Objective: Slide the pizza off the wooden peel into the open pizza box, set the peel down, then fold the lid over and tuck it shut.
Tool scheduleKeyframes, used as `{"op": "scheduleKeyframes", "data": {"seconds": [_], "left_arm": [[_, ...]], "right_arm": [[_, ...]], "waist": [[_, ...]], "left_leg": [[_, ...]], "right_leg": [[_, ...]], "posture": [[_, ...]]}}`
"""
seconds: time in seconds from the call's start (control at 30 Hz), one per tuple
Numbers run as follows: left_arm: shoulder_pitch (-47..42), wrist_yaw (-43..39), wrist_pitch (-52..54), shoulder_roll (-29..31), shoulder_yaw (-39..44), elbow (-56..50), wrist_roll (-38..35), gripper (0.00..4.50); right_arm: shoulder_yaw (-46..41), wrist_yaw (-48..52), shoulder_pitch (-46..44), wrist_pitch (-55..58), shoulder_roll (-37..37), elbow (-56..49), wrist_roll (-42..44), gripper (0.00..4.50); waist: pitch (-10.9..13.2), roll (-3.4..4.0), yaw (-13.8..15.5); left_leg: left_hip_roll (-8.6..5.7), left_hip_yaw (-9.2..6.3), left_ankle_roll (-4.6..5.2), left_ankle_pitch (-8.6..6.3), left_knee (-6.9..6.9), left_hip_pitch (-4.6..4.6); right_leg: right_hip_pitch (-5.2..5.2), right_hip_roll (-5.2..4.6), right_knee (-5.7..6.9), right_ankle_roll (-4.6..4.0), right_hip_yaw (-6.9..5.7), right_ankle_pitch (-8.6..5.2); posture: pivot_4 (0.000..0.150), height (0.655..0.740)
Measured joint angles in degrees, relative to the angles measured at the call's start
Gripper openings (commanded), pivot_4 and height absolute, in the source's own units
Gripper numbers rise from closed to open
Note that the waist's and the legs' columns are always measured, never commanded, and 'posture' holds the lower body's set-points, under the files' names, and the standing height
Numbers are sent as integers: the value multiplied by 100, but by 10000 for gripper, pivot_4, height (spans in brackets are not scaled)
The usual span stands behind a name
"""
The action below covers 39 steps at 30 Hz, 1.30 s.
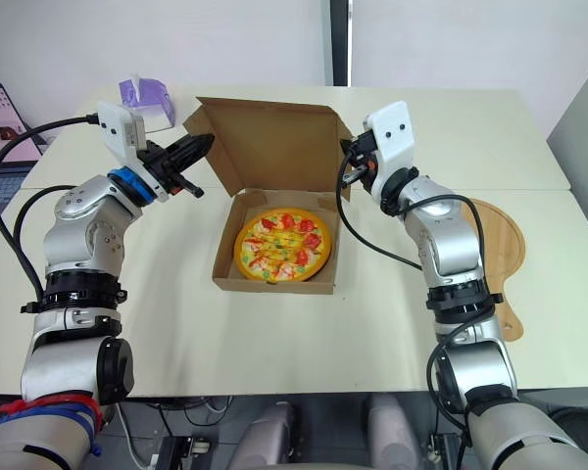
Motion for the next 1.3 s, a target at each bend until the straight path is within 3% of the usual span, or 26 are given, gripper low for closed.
{"op": "scheduleKeyframes", "data": {"seconds": [0.6,0.83,1.3], "left_arm": [[1482,1140,1254,-156,300,-2749,-372,285],[2097,1487,1529,-245,466,-3545,-541,285],[3171,2009,1585,-536,475,-4604,-567,285]], "right_arm": [[225,-970,391,1863,689,-1899,5,0],[233,-1069,823,2133,1053,-2407,77,0],[367,-1059,1604,2492,1109,-3100,308,0]], "waist": [[-1,0,10],[-1,0,4],[-6,-2,4]], "left_leg": [[2,-1,0,0,-2,0],[4,0,0,0,-2,3],[7,1,0,-1,-4,9]], "right_leg": [[-4,0,1,0,4,0],[-4,2,1,-1,4,0],[2,4,-2,-1,5,-1]], "posture": [[1500,7400],[1500,7400],[1500,7400]]}}
